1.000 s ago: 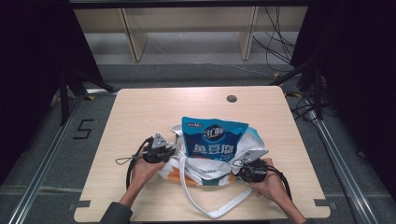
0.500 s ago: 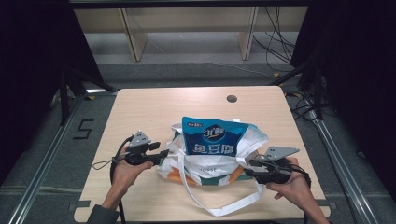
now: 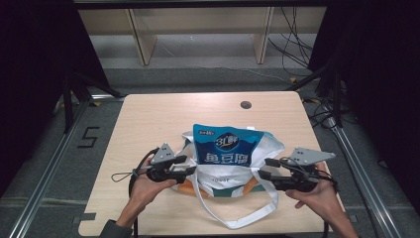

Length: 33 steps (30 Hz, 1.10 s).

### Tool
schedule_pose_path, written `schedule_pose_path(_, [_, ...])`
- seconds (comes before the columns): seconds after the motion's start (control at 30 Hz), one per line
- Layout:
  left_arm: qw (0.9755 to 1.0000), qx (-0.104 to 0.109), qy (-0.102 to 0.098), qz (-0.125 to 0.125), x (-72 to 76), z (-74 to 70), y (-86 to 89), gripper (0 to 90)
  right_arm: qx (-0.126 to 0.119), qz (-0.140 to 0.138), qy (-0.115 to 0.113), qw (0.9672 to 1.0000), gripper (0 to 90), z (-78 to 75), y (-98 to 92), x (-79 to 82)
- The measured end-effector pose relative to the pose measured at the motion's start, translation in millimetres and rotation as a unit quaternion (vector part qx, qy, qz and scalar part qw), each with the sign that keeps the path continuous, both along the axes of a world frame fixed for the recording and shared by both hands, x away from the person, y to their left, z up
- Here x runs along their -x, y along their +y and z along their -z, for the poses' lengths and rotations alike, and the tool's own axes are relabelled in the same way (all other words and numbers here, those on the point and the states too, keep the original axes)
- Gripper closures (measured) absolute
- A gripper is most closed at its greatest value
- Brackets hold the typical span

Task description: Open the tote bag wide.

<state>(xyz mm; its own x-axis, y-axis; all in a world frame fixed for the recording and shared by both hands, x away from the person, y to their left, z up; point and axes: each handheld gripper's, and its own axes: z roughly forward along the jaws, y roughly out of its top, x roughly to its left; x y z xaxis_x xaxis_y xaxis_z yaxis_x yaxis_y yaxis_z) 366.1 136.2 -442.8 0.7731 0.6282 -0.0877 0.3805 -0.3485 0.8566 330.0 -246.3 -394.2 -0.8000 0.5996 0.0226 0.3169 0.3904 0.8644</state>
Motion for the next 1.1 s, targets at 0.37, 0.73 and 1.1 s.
schedule_pose_path(0.37, [0.9984, -0.051, 0.001, 0.023, 1.5, 23.7, -11.9, 65.4, 0.109, -0.06, 0.026, 0.9919, 79.0, 34.6, 29.7, -13.6])
schedule_pose_path(0.73, [0.993, -0.104, 0.033, 0.045, 5.9, 60.0, -18.0, 82.2, 0.169, -0.057, 0.096, 0.9792, 82.9, 95.0, 41.4, -21.4])
schedule_pose_path(1.1, [0.994, -0.091, 0.038, 0.047, 10.2, 46.1, -18.1, 69.7, 0.105, -0.055, 0.089, 0.989, 62.7, 71.9, 25.4, -21.8])
